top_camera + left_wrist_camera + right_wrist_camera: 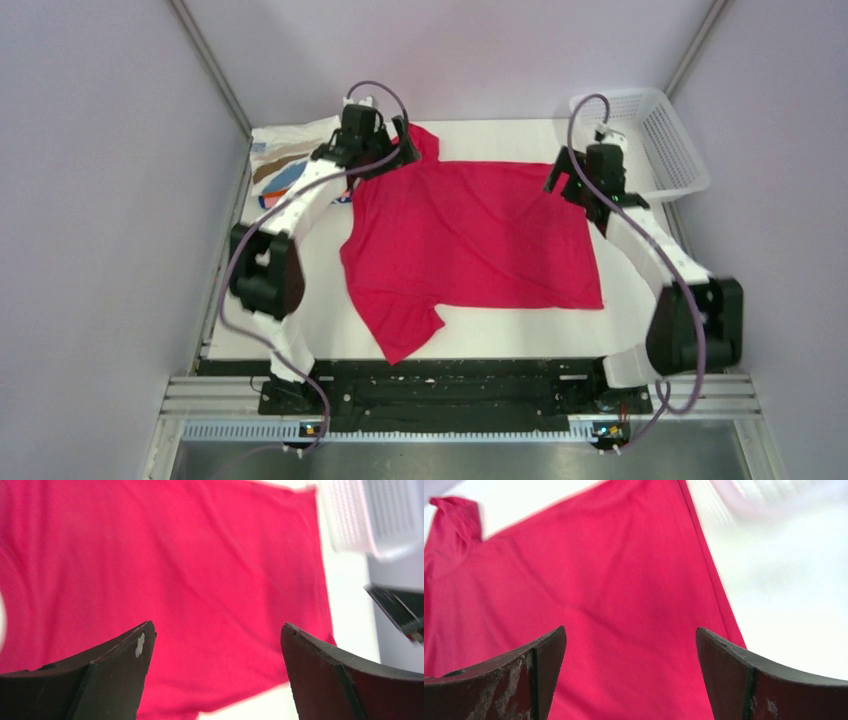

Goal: Fold and stack the t-shirts
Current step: Flatten out the tshirt, then grab the side of the flattened tshirt closest away from the robot with both arms, then fold the flattened tshirt in 1/3 of the way

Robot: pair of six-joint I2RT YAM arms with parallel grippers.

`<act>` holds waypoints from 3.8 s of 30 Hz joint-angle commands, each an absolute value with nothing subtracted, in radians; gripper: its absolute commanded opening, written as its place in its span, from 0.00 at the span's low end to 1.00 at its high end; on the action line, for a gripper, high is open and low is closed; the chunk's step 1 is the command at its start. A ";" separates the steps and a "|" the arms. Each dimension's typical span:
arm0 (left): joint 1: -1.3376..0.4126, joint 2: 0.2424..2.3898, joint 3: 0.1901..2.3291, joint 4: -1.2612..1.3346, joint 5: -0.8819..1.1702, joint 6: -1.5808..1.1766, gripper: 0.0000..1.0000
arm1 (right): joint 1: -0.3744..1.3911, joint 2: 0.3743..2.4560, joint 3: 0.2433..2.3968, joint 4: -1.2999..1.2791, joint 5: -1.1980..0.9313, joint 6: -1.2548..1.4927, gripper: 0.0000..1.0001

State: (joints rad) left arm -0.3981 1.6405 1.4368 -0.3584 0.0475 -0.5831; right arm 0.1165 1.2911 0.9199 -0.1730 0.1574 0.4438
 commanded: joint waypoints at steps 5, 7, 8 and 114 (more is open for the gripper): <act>-0.642 1.200 0.885 -0.429 -0.077 -0.731 0.99 | 0.112 0.902 0.521 -0.192 0.267 0.678 0.99; -0.726 1.126 0.834 -0.522 -0.113 -0.759 0.97 | 0.111 0.819 0.464 -0.191 0.301 0.705 0.99; -0.776 1.090 0.805 -0.565 -0.150 -0.778 0.97 | 0.111 0.783 0.453 -0.205 0.326 0.722 0.99; -0.434 1.358 1.045 -0.338 -0.074 -0.554 0.00 | 0.112 1.226 0.756 -0.354 0.359 0.753 0.00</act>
State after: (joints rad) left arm -0.4648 1.3373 0.9810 -0.4084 -0.1116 -0.5980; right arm 0.1154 1.1908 0.6788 -0.3820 0.3046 0.7792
